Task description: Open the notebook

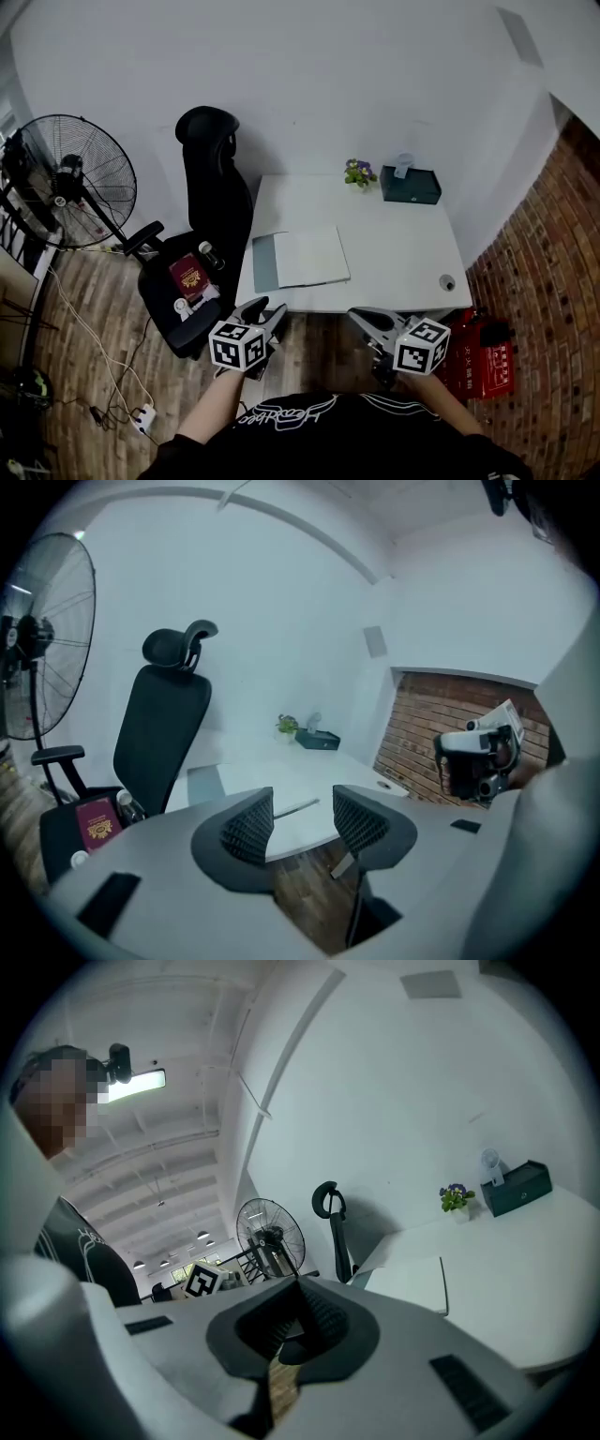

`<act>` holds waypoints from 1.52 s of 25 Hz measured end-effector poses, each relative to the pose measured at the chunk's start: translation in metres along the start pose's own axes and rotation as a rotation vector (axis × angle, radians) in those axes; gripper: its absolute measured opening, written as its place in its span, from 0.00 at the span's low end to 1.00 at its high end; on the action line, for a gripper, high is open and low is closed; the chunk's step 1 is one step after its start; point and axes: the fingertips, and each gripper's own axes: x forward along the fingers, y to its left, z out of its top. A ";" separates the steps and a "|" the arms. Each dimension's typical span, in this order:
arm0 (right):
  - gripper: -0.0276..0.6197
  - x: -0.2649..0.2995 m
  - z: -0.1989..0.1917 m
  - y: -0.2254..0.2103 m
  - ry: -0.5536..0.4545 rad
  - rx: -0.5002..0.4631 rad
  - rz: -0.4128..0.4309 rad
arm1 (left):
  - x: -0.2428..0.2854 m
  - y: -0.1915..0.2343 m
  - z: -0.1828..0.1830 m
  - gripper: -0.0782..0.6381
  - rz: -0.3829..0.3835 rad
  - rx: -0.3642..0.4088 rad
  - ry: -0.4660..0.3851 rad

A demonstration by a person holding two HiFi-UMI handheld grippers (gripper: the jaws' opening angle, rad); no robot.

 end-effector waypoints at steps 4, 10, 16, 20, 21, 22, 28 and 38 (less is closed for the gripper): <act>0.04 -0.025 -0.001 0.019 -0.027 -0.032 0.009 | -0.024 -0.053 0.013 0.32 -0.077 0.032 -0.049; 0.04 -0.061 0.002 0.046 -0.076 -0.090 0.021 | -0.058 -0.125 0.028 0.19 -0.196 0.068 -0.117; 0.04 -0.091 -0.001 0.082 -0.124 -0.154 0.068 | -0.086 -0.178 0.034 0.16 -0.274 0.085 -0.156; 0.04 -0.104 -0.001 0.096 -0.144 -0.150 0.099 | -0.099 -0.201 0.032 0.16 -0.280 0.144 -0.153; 0.04 -0.107 -0.001 0.099 -0.146 -0.158 0.101 | -0.101 -0.205 0.031 0.16 -0.278 0.156 -0.154; 0.04 -0.110 -0.001 0.102 -0.148 -0.167 0.102 | -0.103 -0.208 0.031 0.16 -0.274 0.167 -0.155; 0.04 -0.115 -0.003 0.116 -0.144 -0.203 0.115 | -0.114 -0.217 0.024 0.16 -0.254 0.179 -0.150; 0.04 -0.105 -0.024 0.128 -0.121 -0.179 0.162 | -0.133 -0.206 0.007 0.16 -0.193 0.177 -0.134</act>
